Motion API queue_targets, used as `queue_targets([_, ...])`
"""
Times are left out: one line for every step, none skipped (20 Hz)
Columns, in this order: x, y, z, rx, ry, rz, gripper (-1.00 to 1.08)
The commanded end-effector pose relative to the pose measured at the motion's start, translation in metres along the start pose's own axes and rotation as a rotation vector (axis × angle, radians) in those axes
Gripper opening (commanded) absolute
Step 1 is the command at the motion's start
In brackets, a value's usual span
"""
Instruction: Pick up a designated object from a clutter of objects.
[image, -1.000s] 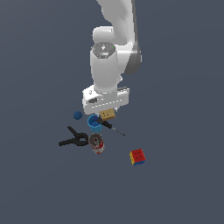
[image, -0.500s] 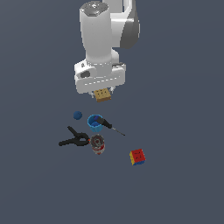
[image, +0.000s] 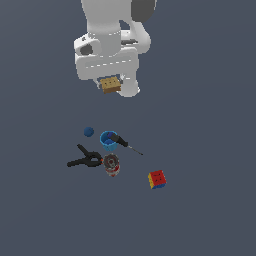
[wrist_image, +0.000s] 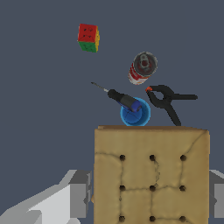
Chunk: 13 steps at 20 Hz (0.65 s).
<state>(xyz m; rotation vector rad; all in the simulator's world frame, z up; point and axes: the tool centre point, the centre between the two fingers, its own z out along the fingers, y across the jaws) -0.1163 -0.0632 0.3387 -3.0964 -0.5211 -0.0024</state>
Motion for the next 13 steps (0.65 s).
queue_targets([-0.009, 0.001, -0.016, 0.0, -0.001, 0.0, -1.0])
queue_targets([-0.011, 0.002, -0.021, 0.0, -0.001, 0.0, -1.0])
queue_targets([-0.014, 0.002, -0.025, 0.0, -0.001, 0.0, -1.0])
queue_targets([-0.016, 0.002, -0.03, 0.0, -0.001, 0.0, -1.0])
queue_targets([-0.018, 0.003, -0.033, 0.0, -0.001, 0.0, -1.0])
queue_targets([-0.02, 0.003, -0.037, 0.0, -0.001, 0.0, -1.0])
queue_targets([-0.021, 0.003, -0.04, -0.001, -0.001, 0.0, -1.0])
queue_targets([-0.022, 0.004, -0.042, -0.001, -0.001, 0.0, -1.0])
queue_targets([-0.023, 0.004, -0.044, -0.001, -0.001, 0.0, -1.0])
queue_targets([-0.024, 0.004, -0.046, -0.001, -0.001, 0.0, -1.0])
queue_targets([-0.024, 0.005, -0.047, -0.001, -0.001, 0.0, -1.0])
queue_targets([-0.024, 0.005, -0.047, -0.001, -0.002, 0.0, -1.0])
queue_targets([-0.024, 0.005, -0.047, -0.001, -0.002, 0.0, -1.0])
